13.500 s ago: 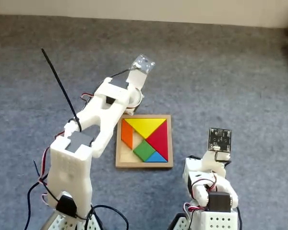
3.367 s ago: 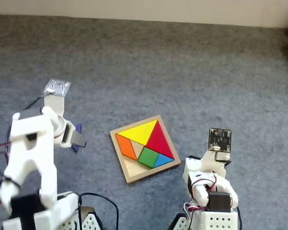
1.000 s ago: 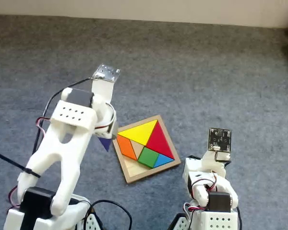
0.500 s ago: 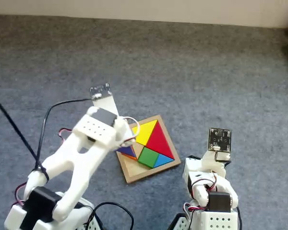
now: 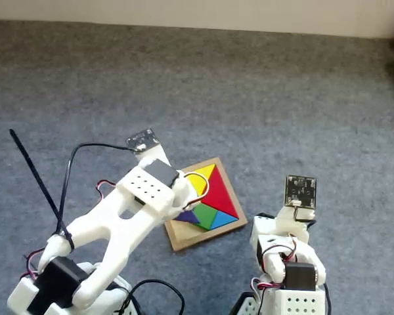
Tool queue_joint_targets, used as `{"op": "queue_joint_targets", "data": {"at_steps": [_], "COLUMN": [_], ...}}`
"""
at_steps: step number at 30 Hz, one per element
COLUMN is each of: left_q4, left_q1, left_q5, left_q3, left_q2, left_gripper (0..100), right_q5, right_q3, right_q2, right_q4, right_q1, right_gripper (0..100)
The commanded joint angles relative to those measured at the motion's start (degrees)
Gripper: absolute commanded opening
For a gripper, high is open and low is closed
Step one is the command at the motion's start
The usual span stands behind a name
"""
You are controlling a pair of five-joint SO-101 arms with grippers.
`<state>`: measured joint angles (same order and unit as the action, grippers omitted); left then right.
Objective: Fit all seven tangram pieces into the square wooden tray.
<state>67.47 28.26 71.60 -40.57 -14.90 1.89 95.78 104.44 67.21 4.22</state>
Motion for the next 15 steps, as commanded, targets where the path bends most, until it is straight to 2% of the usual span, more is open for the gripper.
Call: {"op": "queue_joint_targets", "data": {"at_steps": [1, 7, 15], "left_q4": [-0.1, -0.2, -0.1], "left_q1": [0.8, 0.8, 1.4], "left_q5": [4.7, 5.0, 5.1], "left_q3": [0.4, 0.5, 0.1], "left_q2": [-2.2, -2.2, -2.2], "left_gripper": [7, 9, 46], "right_q5": [0.5, 0.5, 0.5], "right_q3": [8.0, 8.0, 8.0], "right_q2": [0.7, 0.7, 0.7], "right_q4": [0.4, 0.4, 0.4], "right_q1": [-0.7, -0.7, -0.7], "right_gripper": [0.5, 0.5, 0.5]}}
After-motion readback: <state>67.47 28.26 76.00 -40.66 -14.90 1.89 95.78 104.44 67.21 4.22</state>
